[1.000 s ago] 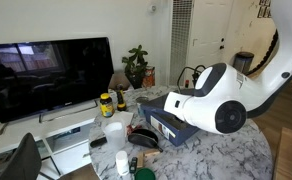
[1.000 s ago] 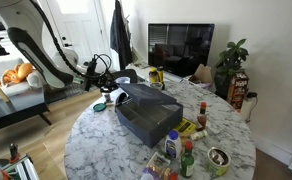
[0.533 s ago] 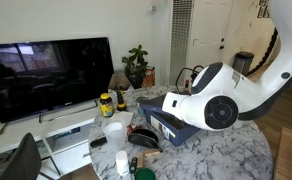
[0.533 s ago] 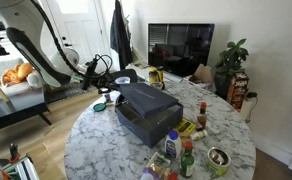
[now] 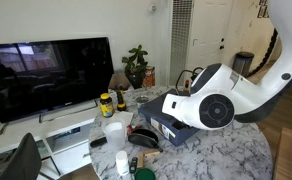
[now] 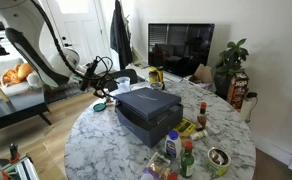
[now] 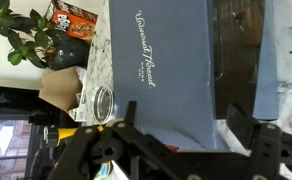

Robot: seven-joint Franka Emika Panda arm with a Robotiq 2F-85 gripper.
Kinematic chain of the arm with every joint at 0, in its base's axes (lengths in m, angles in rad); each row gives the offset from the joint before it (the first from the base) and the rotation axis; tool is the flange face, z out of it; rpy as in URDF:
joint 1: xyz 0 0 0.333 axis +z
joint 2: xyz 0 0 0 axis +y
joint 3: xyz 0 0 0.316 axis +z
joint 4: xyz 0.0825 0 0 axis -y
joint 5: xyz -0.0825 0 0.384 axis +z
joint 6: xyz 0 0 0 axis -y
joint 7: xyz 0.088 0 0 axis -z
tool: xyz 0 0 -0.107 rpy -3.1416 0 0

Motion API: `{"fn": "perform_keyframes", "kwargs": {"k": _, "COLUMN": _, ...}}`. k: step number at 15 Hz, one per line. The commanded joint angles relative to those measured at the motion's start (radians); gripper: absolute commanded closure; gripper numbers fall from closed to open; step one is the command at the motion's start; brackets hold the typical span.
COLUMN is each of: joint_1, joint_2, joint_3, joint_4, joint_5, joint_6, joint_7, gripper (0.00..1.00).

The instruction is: Place the clear box in the blue box the cover it

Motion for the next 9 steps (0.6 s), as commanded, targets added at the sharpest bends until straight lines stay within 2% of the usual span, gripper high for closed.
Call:
{"fn": "perform_keyframes", "kwargs": {"k": 1, "joint_1": 0.005, "joint_2": 0.009, "joint_3": 0.004, "joint_4": 0.014, "joint_5": 0.074, "joint_6": -0.01, "joint_7": -0.055, "gripper": 0.0}}
{"fn": "perform_keyframes", "kwargs": {"k": 4, "joint_1": 0.007, "joint_2": 0.011, "joint_3": 0.003, "joint_4": 0.02, "joint_5": 0.118, "joint_6": -0.01, "joint_7": -0.051, "gripper": 0.0}}
{"fn": "perform_keyframes", "kwargs": {"k": 8, "joint_1": 0.012, "joint_2": 0.01, "joint_3": 0.002, "joint_4": 0.022, "joint_5": 0.181, "joint_6": -0.012, "joint_7": 0.061, "gripper": 0.0}}
{"fn": "perform_keyframes", "kwargs": {"k": 9, "joint_1": -0.039, "joint_2": -0.074, "joint_3": -0.025, "joint_4": -0.041, "joint_5": 0.203, "joint_6": 0.063, "joint_7": 0.059, "gripper": 0.0}}
